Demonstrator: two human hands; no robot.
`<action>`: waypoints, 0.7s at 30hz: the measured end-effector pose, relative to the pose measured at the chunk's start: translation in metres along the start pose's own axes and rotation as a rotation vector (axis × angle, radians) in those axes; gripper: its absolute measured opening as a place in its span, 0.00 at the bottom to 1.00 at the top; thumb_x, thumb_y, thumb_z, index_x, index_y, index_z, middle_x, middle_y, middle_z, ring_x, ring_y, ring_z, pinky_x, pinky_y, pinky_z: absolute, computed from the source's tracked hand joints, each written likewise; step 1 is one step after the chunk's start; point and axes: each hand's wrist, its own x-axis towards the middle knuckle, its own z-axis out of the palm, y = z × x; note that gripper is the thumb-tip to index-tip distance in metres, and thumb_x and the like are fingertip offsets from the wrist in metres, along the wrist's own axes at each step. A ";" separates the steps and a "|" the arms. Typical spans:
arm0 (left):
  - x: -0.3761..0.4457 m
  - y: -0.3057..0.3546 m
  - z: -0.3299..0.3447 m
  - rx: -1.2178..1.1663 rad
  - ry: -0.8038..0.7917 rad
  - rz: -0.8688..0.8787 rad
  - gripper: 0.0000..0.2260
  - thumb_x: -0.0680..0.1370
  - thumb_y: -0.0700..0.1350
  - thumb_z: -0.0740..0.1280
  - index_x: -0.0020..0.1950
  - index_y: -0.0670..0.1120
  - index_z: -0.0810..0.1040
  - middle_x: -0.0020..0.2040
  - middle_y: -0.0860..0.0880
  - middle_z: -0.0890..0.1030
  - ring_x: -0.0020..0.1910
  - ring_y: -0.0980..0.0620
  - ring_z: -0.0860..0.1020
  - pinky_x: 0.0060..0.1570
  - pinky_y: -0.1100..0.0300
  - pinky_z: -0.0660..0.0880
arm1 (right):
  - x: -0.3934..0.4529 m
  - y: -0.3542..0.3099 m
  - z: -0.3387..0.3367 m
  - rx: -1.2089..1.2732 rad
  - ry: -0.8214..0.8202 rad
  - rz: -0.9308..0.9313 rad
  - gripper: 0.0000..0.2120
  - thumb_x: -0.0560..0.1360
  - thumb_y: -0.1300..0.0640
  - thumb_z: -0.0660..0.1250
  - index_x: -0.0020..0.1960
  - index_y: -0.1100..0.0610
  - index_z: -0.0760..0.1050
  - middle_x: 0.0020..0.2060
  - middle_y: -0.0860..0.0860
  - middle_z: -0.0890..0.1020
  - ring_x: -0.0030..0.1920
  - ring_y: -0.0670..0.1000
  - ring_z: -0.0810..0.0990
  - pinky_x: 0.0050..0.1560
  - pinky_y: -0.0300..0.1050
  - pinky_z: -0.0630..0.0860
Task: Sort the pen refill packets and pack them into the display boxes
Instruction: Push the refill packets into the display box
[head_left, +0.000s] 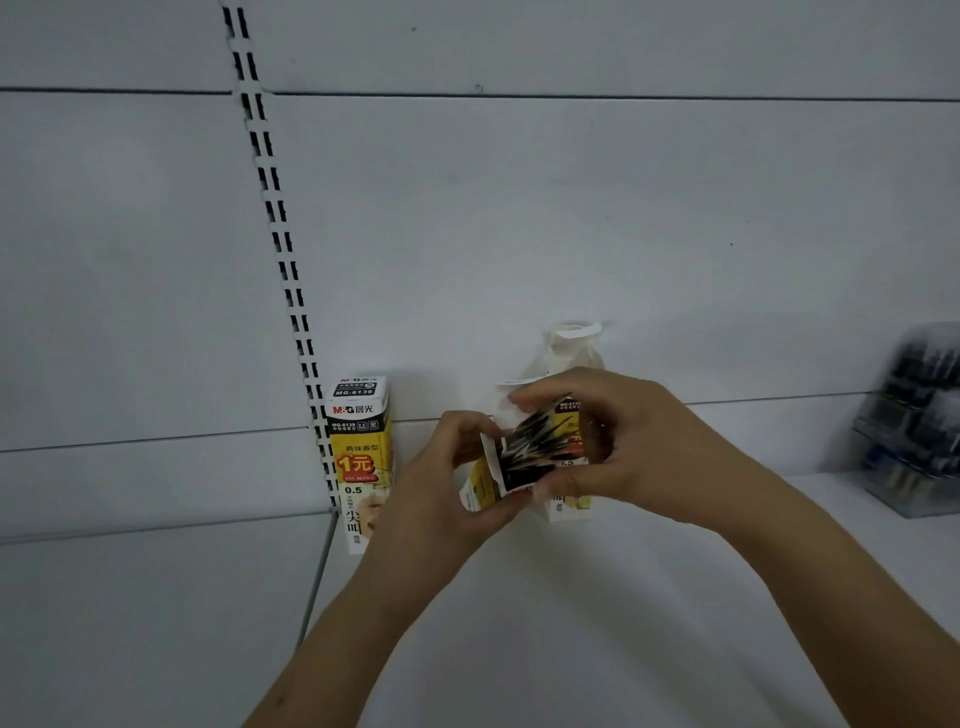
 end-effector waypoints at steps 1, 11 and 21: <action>0.000 0.000 -0.001 0.002 -0.003 -0.005 0.23 0.68 0.49 0.79 0.55 0.60 0.70 0.55 0.66 0.78 0.57 0.67 0.78 0.53 0.70 0.75 | -0.001 -0.002 -0.002 -0.036 -0.009 -0.030 0.29 0.61 0.43 0.80 0.59 0.34 0.75 0.55 0.33 0.78 0.51 0.46 0.80 0.52 0.43 0.78; -0.002 -0.001 0.001 -0.001 -0.002 0.004 0.24 0.67 0.49 0.80 0.55 0.58 0.71 0.53 0.64 0.80 0.56 0.63 0.79 0.55 0.58 0.79 | 0.000 -0.008 0.004 -0.468 0.095 -0.090 0.12 0.71 0.43 0.72 0.54 0.37 0.79 0.48 0.35 0.82 0.49 0.42 0.79 0.46 0.40 0.75; -0.003 0.000 0.005 0.022 0.010 0.013 0.24 0.66 0.48 0.81 0.55 0.58 0.72 0.53 0.63 0.81 0.56 0.63 0.79 0.56 0.59 0.79 | -0.001 -0.030 -0.005 -0.771 0.002 -0.136 0.08 0.77 0.44 0.64 0.54 0.40 0.78 0.48 0.38 0.81 0.48 0.40 0.78 0.40 0.37 0.70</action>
